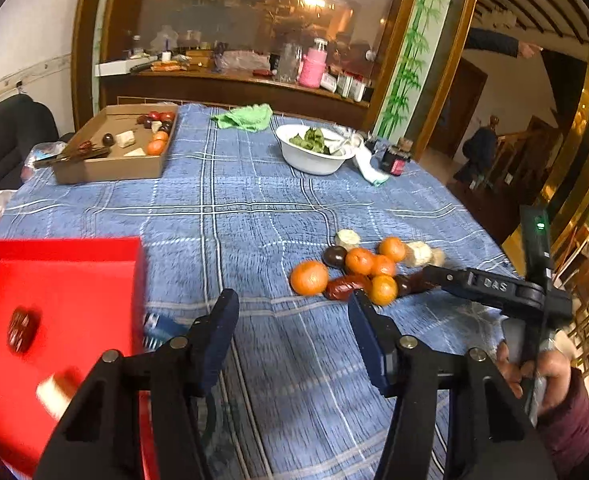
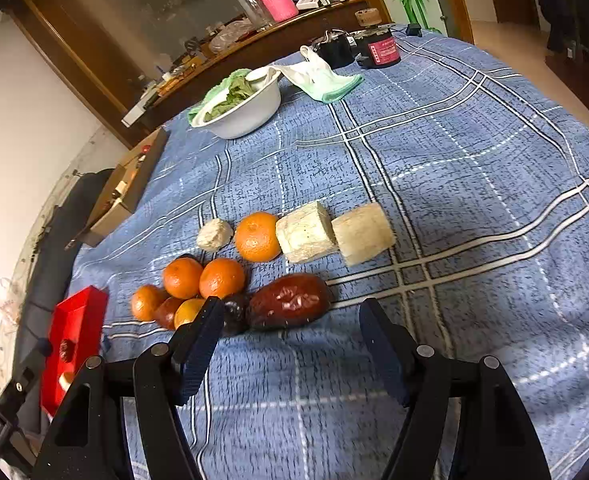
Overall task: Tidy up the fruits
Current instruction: 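Grasp a tangerine with the left gripper while the right gripper grasps a large red date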
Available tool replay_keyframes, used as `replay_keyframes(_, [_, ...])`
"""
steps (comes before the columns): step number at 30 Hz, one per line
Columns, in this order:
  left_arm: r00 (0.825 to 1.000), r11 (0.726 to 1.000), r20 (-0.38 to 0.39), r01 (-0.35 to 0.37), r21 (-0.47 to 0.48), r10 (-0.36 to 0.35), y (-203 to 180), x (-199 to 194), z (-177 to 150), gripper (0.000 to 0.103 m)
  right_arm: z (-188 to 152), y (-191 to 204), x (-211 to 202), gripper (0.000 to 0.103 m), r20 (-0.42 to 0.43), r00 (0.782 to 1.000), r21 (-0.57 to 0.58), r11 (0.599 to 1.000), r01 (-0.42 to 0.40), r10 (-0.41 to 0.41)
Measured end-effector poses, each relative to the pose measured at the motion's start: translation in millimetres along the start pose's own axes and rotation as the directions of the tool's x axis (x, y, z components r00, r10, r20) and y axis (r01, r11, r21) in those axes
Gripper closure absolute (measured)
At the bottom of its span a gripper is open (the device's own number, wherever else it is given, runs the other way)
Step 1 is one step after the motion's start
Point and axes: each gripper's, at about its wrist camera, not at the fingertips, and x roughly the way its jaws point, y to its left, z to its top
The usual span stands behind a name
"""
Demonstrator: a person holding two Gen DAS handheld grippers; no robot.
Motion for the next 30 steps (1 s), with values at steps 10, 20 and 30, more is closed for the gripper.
replay_keyframes(10, [0.987, 0.997, -0.16, -0.013, 0.082, 0.026, -12, 90, 15, 0.047, 5, 12, 16, 0.053, 0.028, 0.999, -0.057, 0.998, 0.025, -0.023])
replay_keyframes(20, [0.983, 0.993, -0.181, 0.028, 0.112, -0.008, -18, 116, 18, 0.071, 7, 3, 13, 0.055, 0.028, 0.999, -0.023, 0.999, -0.033, 0.034])
replay_keyframes(30, [0.99, 0.996, -0.143, 0.009, 0.089, 0.004, -14, 89, 4, 0.072, 2, 15, 15, 0.053, 0.024, 1.0, -0.095, 0.996, 0.002, 0.0])
